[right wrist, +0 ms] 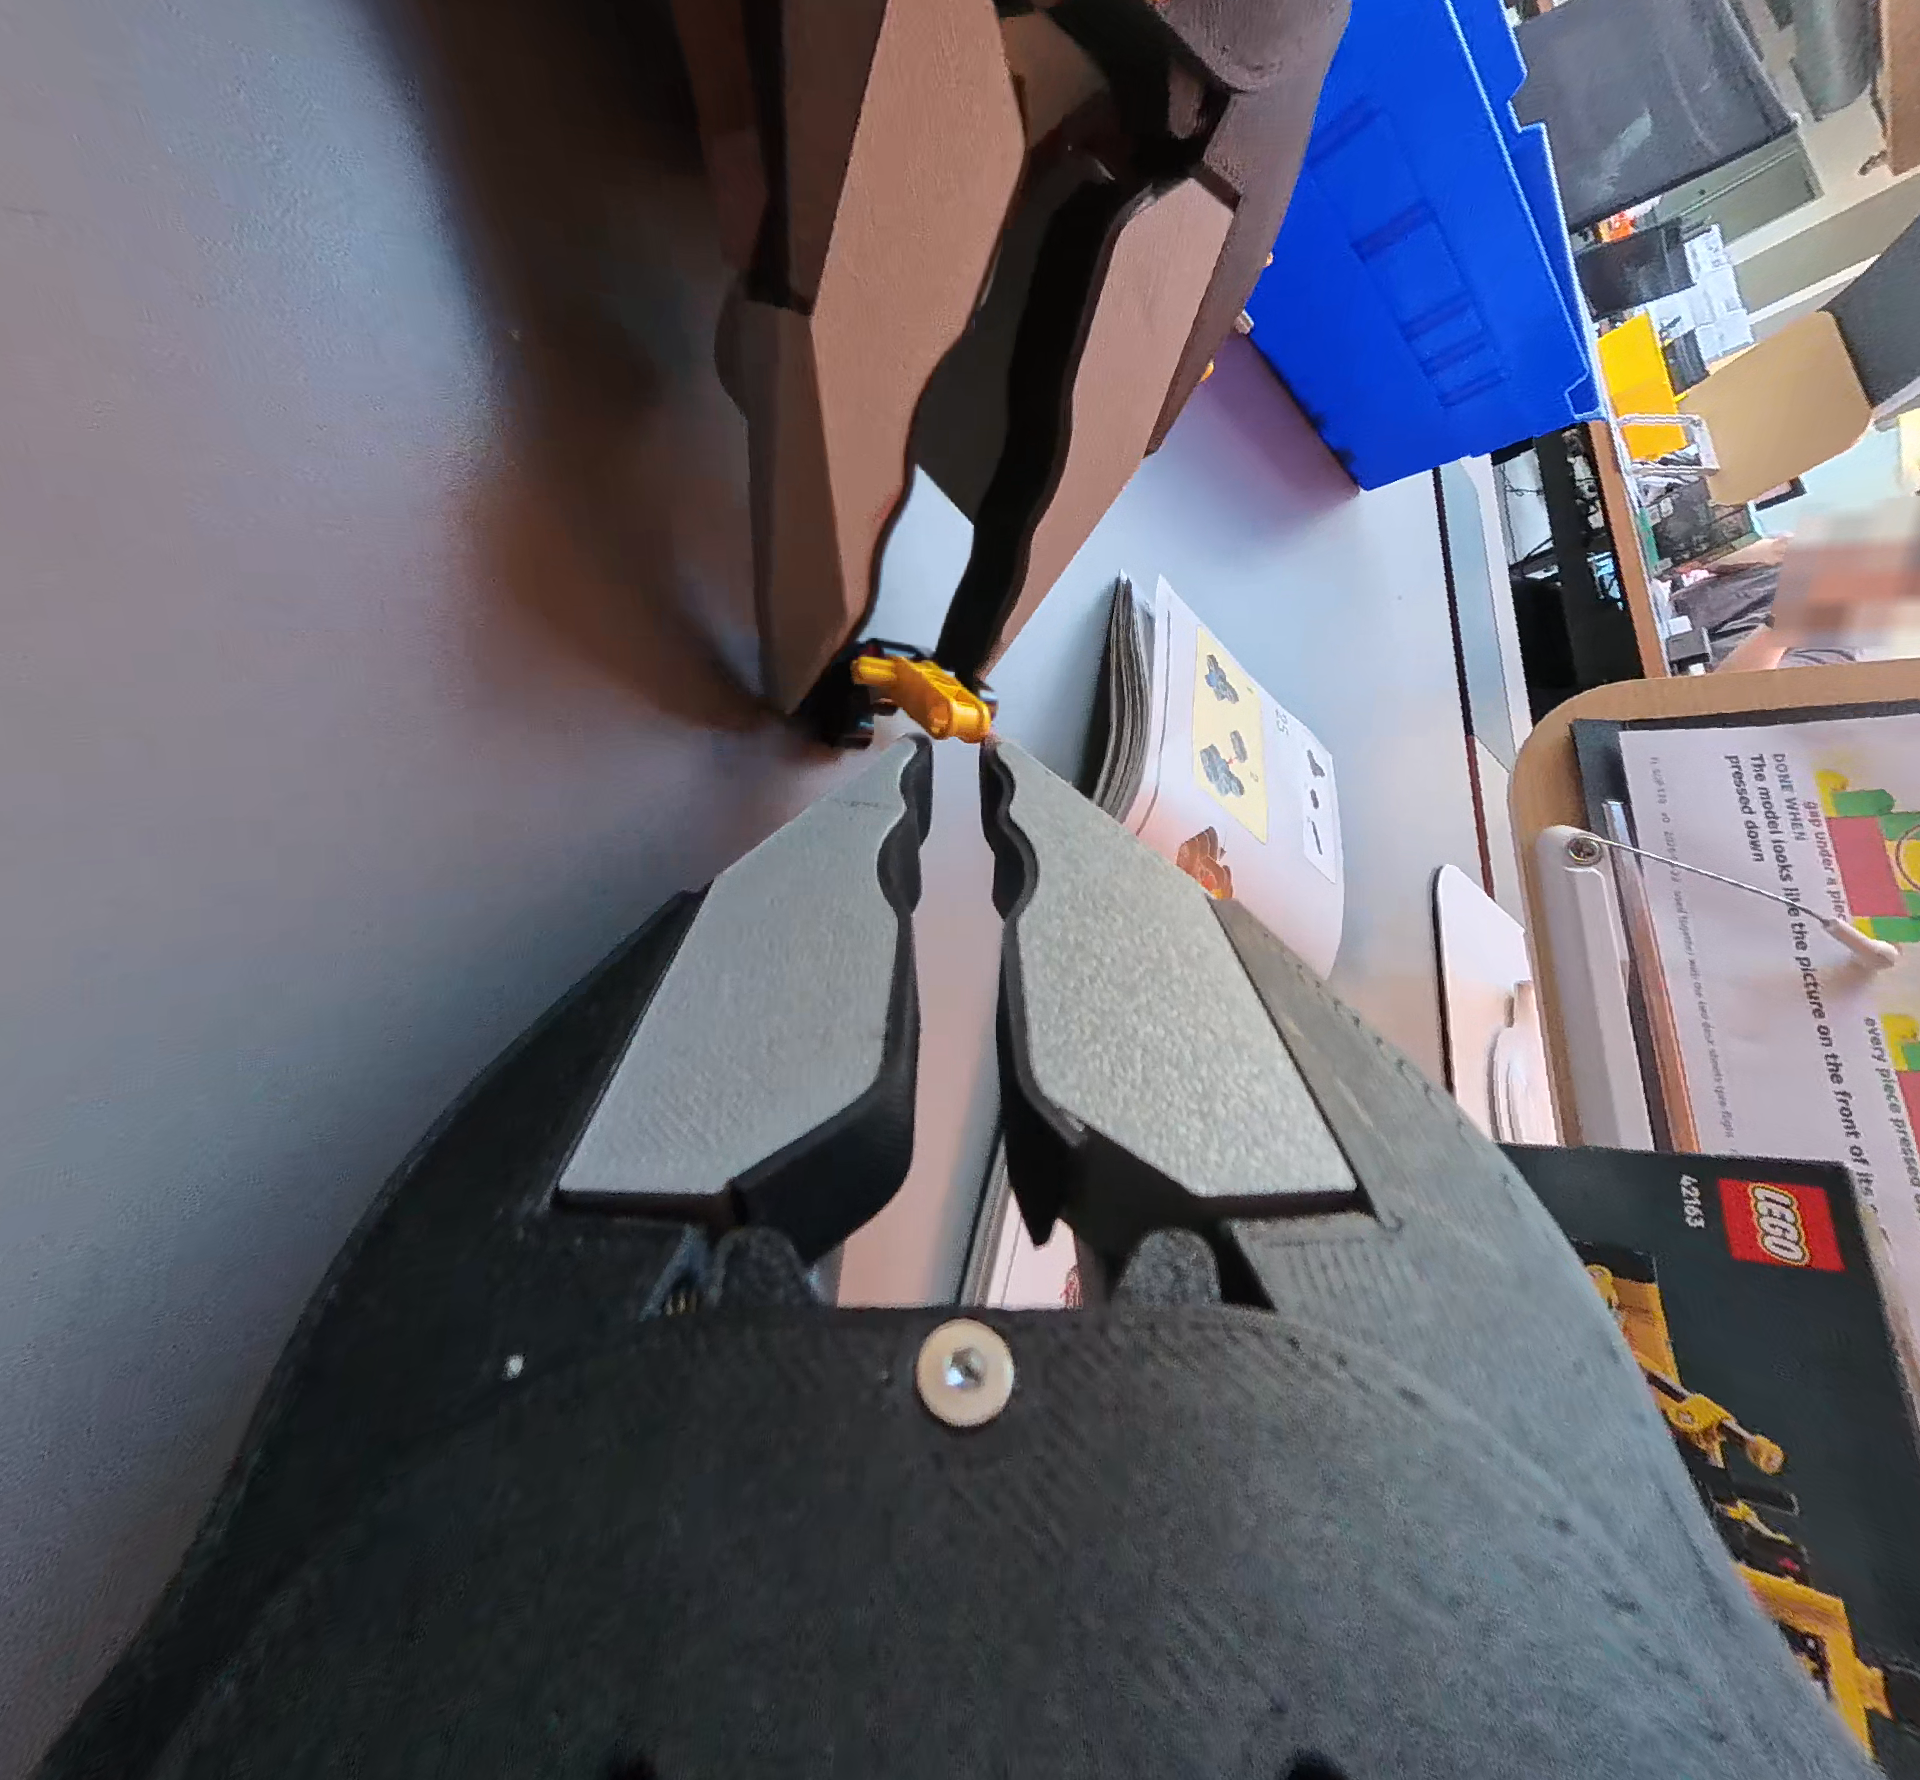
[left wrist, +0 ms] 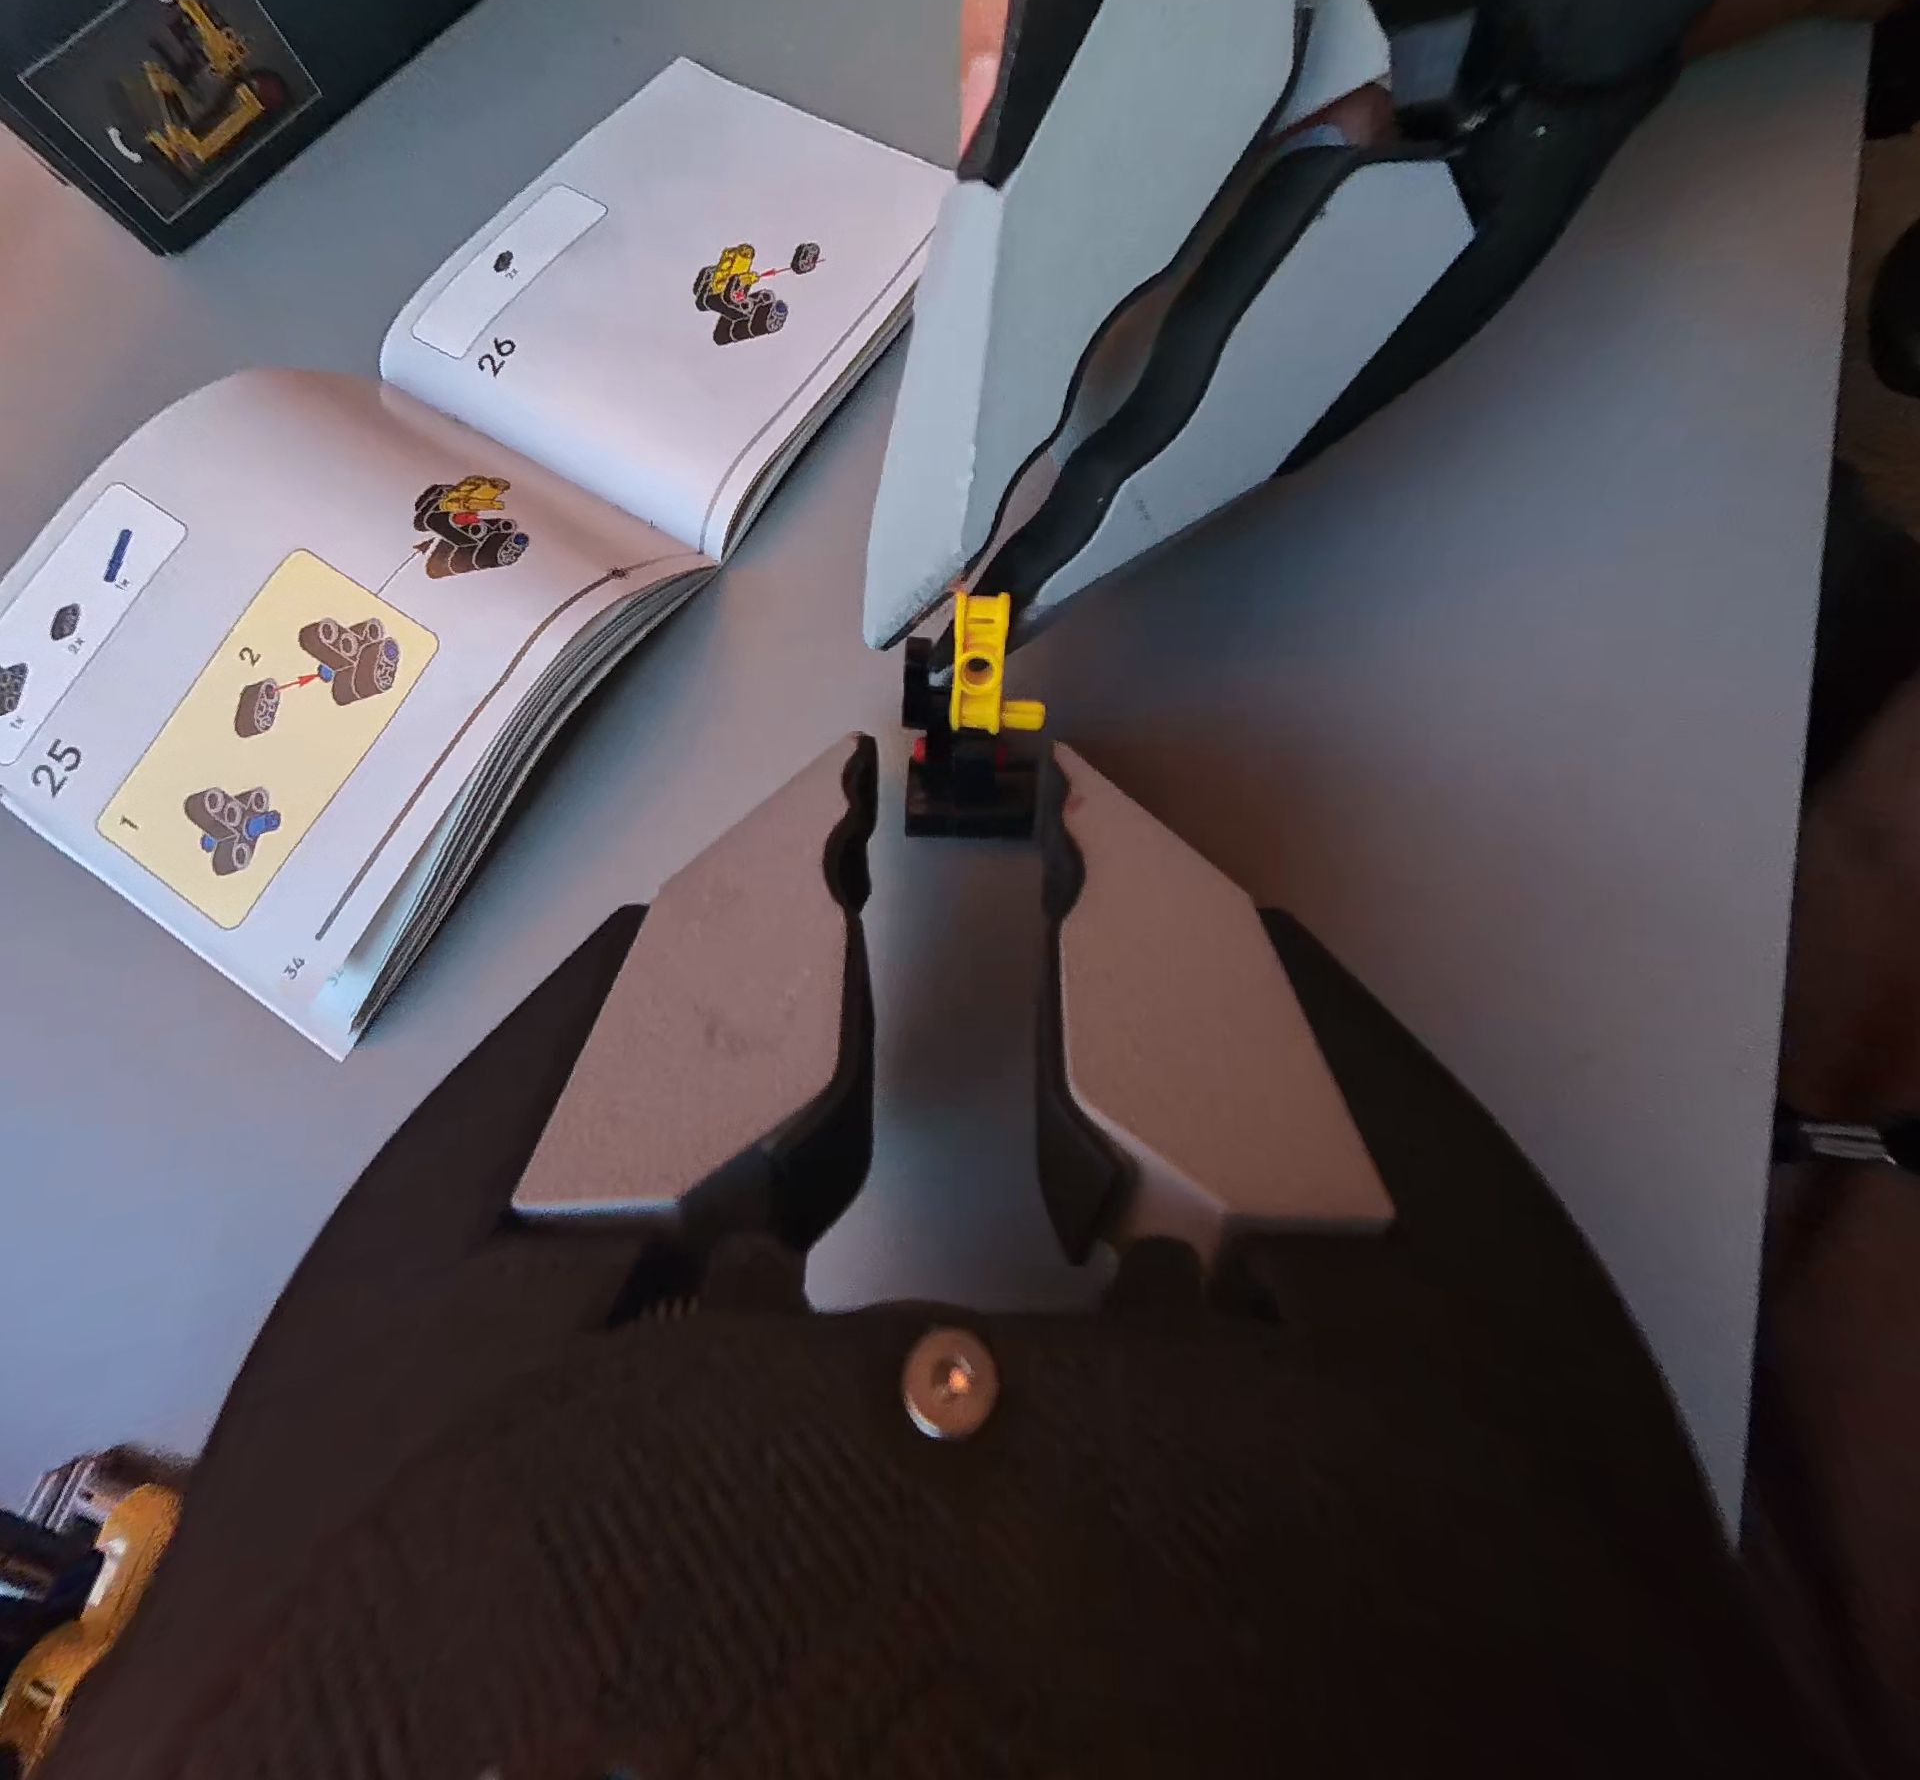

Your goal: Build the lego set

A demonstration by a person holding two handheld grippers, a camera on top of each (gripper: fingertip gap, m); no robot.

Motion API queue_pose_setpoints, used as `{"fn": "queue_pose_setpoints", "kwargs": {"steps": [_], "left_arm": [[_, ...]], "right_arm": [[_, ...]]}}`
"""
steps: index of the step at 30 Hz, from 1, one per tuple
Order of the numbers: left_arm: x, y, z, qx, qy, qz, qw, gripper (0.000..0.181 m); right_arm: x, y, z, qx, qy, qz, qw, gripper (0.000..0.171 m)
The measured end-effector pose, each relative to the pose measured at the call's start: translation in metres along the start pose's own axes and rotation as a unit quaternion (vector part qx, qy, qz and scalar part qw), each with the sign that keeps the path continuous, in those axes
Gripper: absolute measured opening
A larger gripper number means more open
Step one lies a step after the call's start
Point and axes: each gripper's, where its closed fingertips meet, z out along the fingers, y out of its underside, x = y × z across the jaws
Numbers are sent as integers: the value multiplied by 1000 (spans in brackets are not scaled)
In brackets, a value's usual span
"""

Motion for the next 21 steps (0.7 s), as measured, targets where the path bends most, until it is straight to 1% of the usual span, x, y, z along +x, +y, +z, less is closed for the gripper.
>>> {"fn": "queue_pose_setpoints", "kwargs": {"steps": [1, 5, 8, 9, 21], "left_arm": [[0, -1, -1, 6, 2, -1, 1000, 25], [1, -2, -2, 9, 6, -2, 1000, 26], [5, -4, -1, 14, 14, 1, 1000, 15], [5, -5, -2, 16, 15, 1, 1000, 15], [3, -5, -1, 14, 10, -4, 1000, 14]], "right_arm": [[-1, 0, 0, -1, 0, -2, 1000, 6], [-2, 0, 1, -6, -3, -3, 1000, 8], [-3, 1, 1, -6, -6, -1, 1000, 8], [-4, 1, 1, -5, -7, 0, 1000, 8], [-5, 2, 0, 1, -23, 23, 999, 10]]}}
